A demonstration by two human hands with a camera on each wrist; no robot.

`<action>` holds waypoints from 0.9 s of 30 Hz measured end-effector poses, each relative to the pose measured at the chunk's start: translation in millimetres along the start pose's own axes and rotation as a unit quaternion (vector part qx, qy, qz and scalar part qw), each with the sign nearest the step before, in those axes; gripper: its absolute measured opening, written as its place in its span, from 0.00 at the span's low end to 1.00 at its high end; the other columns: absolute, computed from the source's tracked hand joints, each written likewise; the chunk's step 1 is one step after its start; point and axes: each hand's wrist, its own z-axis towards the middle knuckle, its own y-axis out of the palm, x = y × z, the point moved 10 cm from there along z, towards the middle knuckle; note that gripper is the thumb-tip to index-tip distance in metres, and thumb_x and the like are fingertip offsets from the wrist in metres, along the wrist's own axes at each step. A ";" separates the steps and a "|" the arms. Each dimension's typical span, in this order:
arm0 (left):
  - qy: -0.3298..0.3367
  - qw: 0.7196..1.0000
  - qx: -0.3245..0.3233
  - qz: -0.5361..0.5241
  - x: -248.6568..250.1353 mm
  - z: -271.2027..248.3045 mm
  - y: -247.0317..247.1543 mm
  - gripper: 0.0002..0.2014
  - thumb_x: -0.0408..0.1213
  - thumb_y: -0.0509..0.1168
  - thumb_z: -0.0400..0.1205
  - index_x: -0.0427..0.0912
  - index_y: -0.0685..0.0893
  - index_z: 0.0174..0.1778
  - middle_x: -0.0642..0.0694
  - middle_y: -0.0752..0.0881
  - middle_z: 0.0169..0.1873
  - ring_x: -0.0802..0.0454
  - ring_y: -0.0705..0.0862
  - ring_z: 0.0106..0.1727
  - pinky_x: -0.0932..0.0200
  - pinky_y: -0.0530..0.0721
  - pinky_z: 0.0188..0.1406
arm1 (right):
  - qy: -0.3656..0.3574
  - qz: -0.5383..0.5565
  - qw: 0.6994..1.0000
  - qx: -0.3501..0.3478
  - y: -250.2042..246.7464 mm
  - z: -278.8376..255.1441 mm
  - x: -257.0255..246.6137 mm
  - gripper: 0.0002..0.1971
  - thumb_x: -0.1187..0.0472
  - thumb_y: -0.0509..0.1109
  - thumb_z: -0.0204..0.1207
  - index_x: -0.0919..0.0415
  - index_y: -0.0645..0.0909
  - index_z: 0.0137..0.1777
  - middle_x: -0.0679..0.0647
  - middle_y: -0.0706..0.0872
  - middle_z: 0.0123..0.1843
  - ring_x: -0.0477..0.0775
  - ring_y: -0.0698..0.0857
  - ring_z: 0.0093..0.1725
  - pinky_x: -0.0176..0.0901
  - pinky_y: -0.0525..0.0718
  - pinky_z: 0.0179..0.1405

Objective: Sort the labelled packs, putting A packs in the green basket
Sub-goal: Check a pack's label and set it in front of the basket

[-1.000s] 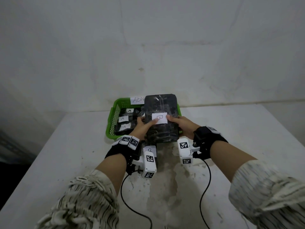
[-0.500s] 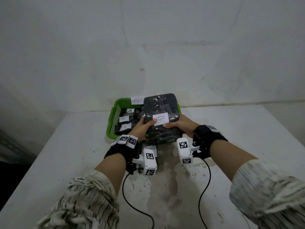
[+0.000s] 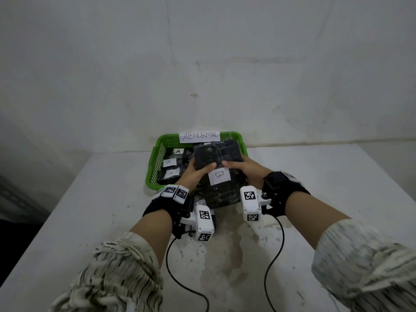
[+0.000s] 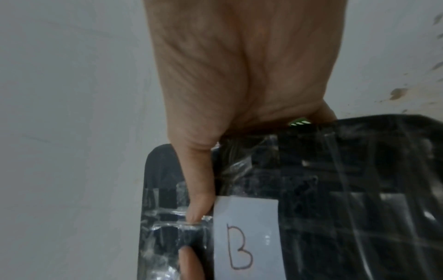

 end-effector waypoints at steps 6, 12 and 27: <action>-0.011 0.999 0.009 -0.041 2.2 -2.3 -1.2 0.35 0.43 0.68 0.79 0.54 0.57 0.78 0.42 0.77 0.69 0.42 0.80 0.62 0.39 0.81 0.58 | 0.010 0.047 0.999 0.003 1.1 -1.3 -4.4 0.21 0.55 0.70 0.78 0.61 0.78 0.69 0.62 0.88 0.59 0.59 0.89 0.54 0.51 0.87 0.52; -0.071 0.994 -0.020 -0.075 -7.1 -4.6 3.8 0.35 0.57 0.63 0.78 0.61 0.54 0.79 0.42 0.73 0.73 0.35 0.75 0.70 0.25 0.72 0.65 | 0.043 0.094 0.995 -0.009 -1.2 -1.6 2.4 0.23 0.51 0.67 0.80 0.64 0.77 0.69 0.63 0.86 0.64 0.62 0.87 0.56 0.55 0.83 0.62; -0.038 0.998 0.031 -0.028 -0.5 2.7 -1.8 0.30 0.54 0.58 0.83 0.50 0.58 0.79 0.41 0.73 0.71 0.37 0.75 0.70 0.37 0.77 0.63 | 0.049 0.098 0.993 0.040 -5.5 -3.0 -2.3 0.20 0.45 0.69 0.77 0.60 0.83 0.60 0.61 0.88 0.58 0.61 0.87 0.57 0.55 0.84 0.61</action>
